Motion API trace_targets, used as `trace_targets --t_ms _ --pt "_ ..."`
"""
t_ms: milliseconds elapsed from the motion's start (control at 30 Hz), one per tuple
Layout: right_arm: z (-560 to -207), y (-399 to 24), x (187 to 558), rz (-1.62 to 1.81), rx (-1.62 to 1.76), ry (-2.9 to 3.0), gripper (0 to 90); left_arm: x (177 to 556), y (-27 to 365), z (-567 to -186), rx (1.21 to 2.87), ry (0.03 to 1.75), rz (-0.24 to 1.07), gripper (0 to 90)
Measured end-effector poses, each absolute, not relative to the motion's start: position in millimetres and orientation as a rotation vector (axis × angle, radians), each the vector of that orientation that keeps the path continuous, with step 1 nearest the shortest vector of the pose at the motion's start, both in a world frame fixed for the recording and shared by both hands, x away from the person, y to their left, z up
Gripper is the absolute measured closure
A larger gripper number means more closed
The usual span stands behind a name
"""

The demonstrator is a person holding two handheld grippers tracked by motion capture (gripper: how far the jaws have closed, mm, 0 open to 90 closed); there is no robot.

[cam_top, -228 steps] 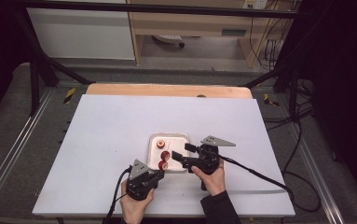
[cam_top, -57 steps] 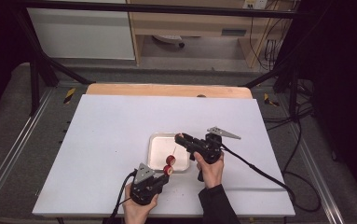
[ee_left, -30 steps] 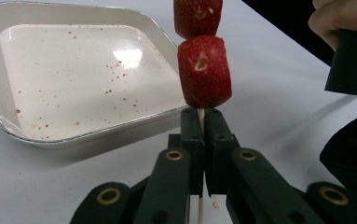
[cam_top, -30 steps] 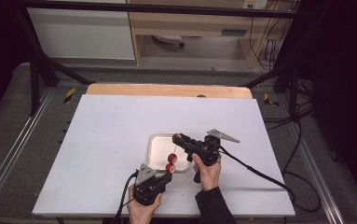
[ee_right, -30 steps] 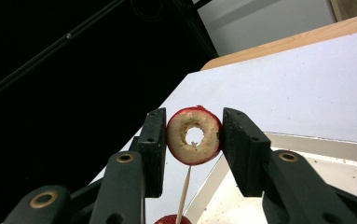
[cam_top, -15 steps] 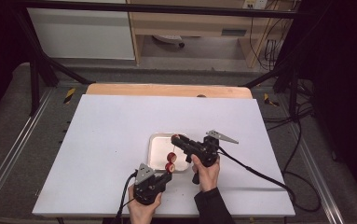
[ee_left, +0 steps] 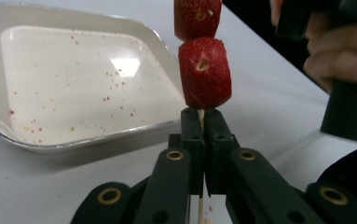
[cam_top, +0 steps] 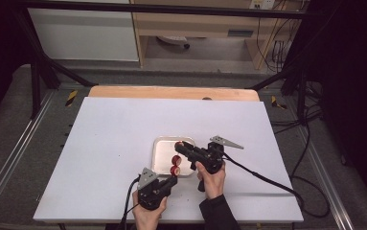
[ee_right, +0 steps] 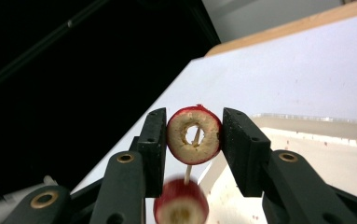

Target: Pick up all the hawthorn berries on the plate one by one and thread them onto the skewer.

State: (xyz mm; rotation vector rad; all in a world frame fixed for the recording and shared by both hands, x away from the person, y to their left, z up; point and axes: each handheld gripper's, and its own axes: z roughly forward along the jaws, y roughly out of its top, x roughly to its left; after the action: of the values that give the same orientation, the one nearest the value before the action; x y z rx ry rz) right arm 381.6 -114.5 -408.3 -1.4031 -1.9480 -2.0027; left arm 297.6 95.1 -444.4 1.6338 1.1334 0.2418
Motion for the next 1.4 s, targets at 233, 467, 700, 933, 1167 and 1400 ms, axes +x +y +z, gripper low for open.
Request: trace_targets --t_ms 233,467,700,933,1167,1400 --pt "-413 -112 381 -1.977 -1.409 -1.969 62.1 302 94 -446 1.666 1.145 0.247 88.2" --pt "-411 -115 381 -1.947 -1.389 -2.037 57.0 303 96 -448 1.681 1.136 0.250 88.2" --pt "-399 -129 384 -1.883 -1.381 -2.208 33.4 304 102 -447 1.699 1.133 0.272 88.2" --pt "-401 -141 389 -1.733 -1.361 -2.431 12.2 305 109 -444 1.734 1.119 0.304 88.2" --pt "-405 -156 389 -1.594 -1.301 -2.607 4.8 307 117 -441 1.757 1.111 0.326 88.3" --pt "-415 -177 383 -1.481 -1.292 -2.684 0.9 309 124 -435 1.788 1.105 0.345 88.3"
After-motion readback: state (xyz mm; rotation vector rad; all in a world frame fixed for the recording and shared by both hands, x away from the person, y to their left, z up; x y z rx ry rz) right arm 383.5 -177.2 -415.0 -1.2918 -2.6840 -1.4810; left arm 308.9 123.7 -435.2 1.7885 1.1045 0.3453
